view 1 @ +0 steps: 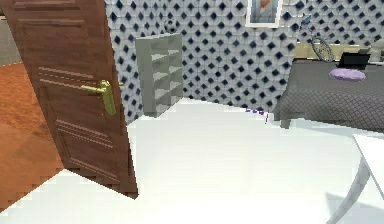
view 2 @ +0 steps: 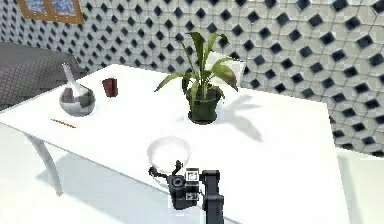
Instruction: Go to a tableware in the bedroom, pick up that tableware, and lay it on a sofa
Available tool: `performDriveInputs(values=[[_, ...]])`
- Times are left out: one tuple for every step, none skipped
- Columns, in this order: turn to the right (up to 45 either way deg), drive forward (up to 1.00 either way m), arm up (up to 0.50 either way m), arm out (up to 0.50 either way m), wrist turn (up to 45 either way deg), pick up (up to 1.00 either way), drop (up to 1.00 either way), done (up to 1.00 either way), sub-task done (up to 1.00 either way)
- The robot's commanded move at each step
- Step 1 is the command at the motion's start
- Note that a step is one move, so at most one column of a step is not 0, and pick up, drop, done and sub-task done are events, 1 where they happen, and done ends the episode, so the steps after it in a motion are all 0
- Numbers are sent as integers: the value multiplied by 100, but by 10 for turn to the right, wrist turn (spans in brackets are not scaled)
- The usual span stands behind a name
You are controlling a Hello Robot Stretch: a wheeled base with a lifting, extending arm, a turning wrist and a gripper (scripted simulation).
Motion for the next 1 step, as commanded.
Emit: performDriveInputs(values=[[0,0,10,0,0,0,0,0,0]])
